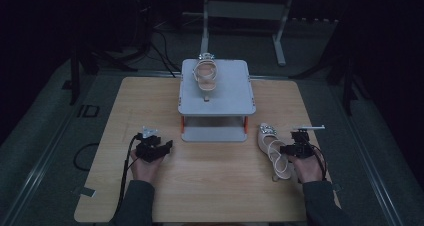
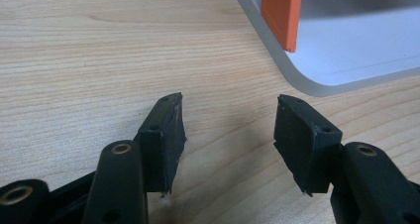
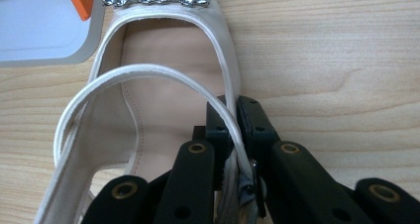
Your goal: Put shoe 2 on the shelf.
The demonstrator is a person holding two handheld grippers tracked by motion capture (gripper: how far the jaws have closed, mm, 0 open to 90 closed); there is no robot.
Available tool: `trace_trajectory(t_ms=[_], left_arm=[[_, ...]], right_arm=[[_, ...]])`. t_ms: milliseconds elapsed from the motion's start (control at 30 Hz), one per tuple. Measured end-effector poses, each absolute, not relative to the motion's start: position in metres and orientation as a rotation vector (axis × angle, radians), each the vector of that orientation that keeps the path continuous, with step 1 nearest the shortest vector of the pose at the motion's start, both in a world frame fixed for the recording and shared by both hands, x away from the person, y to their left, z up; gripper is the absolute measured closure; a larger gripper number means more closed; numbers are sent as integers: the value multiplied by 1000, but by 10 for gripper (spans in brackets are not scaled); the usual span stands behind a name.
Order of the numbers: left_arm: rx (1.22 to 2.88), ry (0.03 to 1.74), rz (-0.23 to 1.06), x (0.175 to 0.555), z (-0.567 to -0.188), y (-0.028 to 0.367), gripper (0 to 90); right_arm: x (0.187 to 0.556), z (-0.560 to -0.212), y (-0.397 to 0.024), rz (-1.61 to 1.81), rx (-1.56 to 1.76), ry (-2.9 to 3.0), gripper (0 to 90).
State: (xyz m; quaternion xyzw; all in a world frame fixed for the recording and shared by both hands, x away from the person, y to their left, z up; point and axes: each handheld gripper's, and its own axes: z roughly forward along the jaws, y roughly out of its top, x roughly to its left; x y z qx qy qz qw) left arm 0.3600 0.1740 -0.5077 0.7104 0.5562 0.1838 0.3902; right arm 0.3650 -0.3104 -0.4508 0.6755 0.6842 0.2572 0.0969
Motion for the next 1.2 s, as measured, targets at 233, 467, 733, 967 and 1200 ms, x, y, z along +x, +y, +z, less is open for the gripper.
trace_trajectory(t_ms=[233, 467, 733, 967, 1200], left_arm=[[1804, 1413, 466, 360, -508, 174, 453], [1805, 1414, 471, 360, -508, 174, 453], [1809, 1412, 474, 360, -508, 174, 453], [1809, 1413, 474, 360, -508, 173, 452], [1809, 1413, 473, 360, -508, 173, 447]], right_arm=[[367, -449, -311, 774, 2030, 2028, 856], [369, -448, -316, 817, 2069, 2008, 856], [376, -441, -316, 844, 2078, 1981, 856], [380, -431, -318, 877, 2078, 1957, 856], [386, -420, -319, 898, 2068, 1944, 855]])
